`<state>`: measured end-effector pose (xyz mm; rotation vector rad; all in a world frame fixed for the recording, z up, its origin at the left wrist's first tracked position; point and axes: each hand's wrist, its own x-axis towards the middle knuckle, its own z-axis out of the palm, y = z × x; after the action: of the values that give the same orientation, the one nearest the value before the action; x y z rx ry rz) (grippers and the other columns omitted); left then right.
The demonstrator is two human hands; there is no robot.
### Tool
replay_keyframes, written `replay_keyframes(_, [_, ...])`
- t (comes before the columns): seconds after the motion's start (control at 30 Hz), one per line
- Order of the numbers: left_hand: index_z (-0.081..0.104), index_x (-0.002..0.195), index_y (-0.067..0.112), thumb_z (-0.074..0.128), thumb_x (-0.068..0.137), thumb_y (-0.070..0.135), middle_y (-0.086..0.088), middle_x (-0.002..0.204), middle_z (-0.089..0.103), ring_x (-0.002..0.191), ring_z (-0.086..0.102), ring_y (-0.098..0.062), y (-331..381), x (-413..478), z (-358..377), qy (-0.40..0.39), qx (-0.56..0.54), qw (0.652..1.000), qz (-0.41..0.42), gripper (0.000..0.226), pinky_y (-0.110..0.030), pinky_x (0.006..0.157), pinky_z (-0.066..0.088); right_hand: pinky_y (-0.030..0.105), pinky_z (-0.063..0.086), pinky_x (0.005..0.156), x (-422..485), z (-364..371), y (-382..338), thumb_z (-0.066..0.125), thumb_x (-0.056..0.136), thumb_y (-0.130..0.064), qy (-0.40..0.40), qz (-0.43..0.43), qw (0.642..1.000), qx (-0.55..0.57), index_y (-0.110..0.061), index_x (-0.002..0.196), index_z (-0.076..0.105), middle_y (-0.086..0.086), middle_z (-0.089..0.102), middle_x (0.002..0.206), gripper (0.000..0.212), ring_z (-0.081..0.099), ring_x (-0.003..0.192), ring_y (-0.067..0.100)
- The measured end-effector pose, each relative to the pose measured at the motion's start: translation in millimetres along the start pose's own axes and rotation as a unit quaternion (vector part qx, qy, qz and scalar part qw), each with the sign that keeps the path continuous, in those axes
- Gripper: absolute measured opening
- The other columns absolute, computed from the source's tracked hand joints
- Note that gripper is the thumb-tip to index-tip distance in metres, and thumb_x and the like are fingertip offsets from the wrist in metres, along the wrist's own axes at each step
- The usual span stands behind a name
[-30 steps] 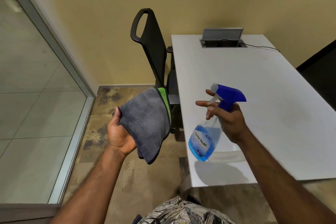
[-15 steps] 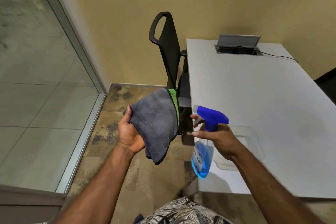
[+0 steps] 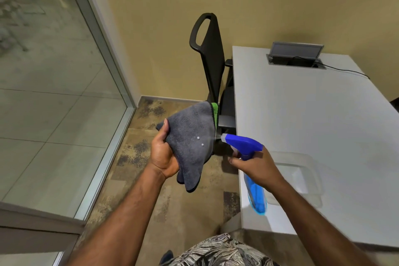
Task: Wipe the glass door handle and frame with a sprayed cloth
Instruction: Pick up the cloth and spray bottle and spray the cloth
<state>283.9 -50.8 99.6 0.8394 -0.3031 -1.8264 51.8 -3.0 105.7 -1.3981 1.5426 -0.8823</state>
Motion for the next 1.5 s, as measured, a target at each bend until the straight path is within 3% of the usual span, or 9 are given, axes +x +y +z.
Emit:
replay_keyframes(0.3, [0.082, 0.105, 0.011, 0.037, 0.102, 0.058, -0.017, 0.124, 0.07, 0.113, 0.068, -0.033, 4.3, -2.8, -3.7, 0.003, -0.009, 1.0, 0.018, 0.065, -0.048, 0.099, 0.047, 0.024, 0.059, 0.074, -4.3, 0.2, 1.3, 0.079, 0.079, -0.01, -0.021, -0.017, 0.999, -0.018, -0.019, 0.098, 0.07, 0.0, 0.071, 0.086, 0.023, 0.068, 0.081, 0.016])
replay_keyframes(0.43, [0.081, 0.11, 0.011, 0.038, 0.101, 0.059, -0.018, 0.131, 0.067, 0.122, 0.064, -0.035, 8.5, -2.6, -7.5, 0.005, -0.012, 1.0, 0.027, 0.065, -0.05, 0.103, 0.045, 0.012, 0.051, 0.061, -8.7, -1.4, 0.5, 0.077, 0.08, -0.007, 0.002, -0.004, 1.0, 0.011, -0.022, 0.091, 0.067, -0.008, 0.066, 0.071, 0.021, 0.065, 0.07, 0.002])
replay_keyframes(0.6, [0.081, 0.108, 0.012, 0.039, 0.1, 0.059, -0.017, 0.128, 0.068, 0.117, 0.067, -0.032, 13.0, -3.2, -6.5, 0.0, -0.009, 0.999, 0.035, 0.064, -0.048, 0.097, 0.048, 0.013, 0.048, 0.057, -11.5, -1.0, 1.2, 0.078, 0.081, -0.011, 0.018, 0.024, 1.0, 0.005, -0.019, 0.091, 0.063, -0.002, 0.061, 0.067, 0.02, 0.06, 0.063, 0.011])
replay_keyframes(0.83, [0.076, 0.118, 0.012, 0.04, 0.098, 0.06, -0.018, 0.134, 0.065, 0.121, 0.064, -0.034, 14.5, -3.2, -7.9, 0.007, -0.005, 0.999, 0.041, 0.063, -0.049, 0.097, 0.048, 0.007, 0.047, 0.055, -15.8, -5.7, -2.2, 0.077, 0.08, -0.006, -0.031, 0.008, 0.999, 0.015, -0.025, 0.091, 0.062, -0.024, 0.061, 0.057, 0.027, 0.06, 0.061, -0.007])
replay_keyframes(0.93, [0.081, 0.11, 0.013, 0.044, 0.095, 0.06, -0.018, 0.134, 0.065, 0.124, 0.062, -0.035, 13.4, -3.1, -7.8, 0.007, -0.002, 0.999, 0.04, 0.062, -0.05, 0.101, 0.046, 0.009, 0.048, 0.057, -14.1, -3.9, -3.4, 0.077, 0.081, -0.007, -0.024, 0.002, 1.0, 0.016, -0.023, 0.095, 0.064, -0.023, 0.061, 0.059, 0.025, 0.06, 0.062, -0.005])
replay_keyframes(1.17, [0.079, 0.113, 0.012, 0.038, 0.101, 0.061, -0.019, 0.135, 0.064, 0.125, 0.061, -0.035, 7.6, -3.3, -11.5, 0.013, -0.009, 0.999, 0.028, 0.065, -0.049, 0.101, 0.047, 0.006, 0.043, 0.049, -15.3, 2.3, -0.3, 0.075, 0.082, -0.004, 0.034, 0.024, 0.998, 0.038, -0.024, 0.078, 0.057, -0.007, 0.054, 0.059, 0.027, 0.056, 0.058, 0.008])
replay_keyframes(1.3, [0.08, 0.111, 0.011, 0.039, 0.1, 0.061, -0.019, 0.135, 0.064, 0.124, 0.061, -0.036, 7.8, -1.9, -7.4, 0.015, -0.006, 1.0, 0.024, 0.066, -0.05, 0.102, 0.046, 0.008, 0.046, 0.054, -12.1, -4.8, -2.0, 0.076, 0.081, -0.004, 0.007, 0.001, 0.999, 0.039, -0.026, 0.086, 0.062, -0.017, 0.058, 0.055, 0.027, 0.059, 0.059, -0.001])
replay_keyframes(1.4, [0.08, 0.111, 0.011, 0.038, 0.101, 0.061, -0.019, 0.132, 0.066, 0.122, 0.063, -0.035, 7.2, -1.3, -7.2, 0.017, -0.009, 1.0, 0.023, 0.067, -0.051, 0.102, 0.045, 0.008, 0.047, 0.053, -12.5, -6.7, 4.6, 0.076, 0.081, -0.001, 0.021, 0.015, 0.998, 0.058, -0.026, 0.083, 0.061, -0.012, 0.058, 0.056, 0.029, 0.06, 0.059, 0.001])
replay_keyframes(1.5, [0.075, 0.121, 0.01, 0.039, 0.1, 0.061, -0.019, 0.136, 0.063, 0.126, 0.06, -0.037, 4.0, 0.0, -11.5, 0.011, -0.019, 1.0, 0.022, 0.066, -0.053, 0.108, 0.042, 0.015, 0.054, 0.063, -15.4, -7.0, 20.7, 0.074, 0.081, 0.001, 0.061, 0.037, 0.993, 0.094, -0.023, 0.09, 0.066, -0.004, 0.069, 0.072, 0.026, 0.068, 0.075, 0.011])
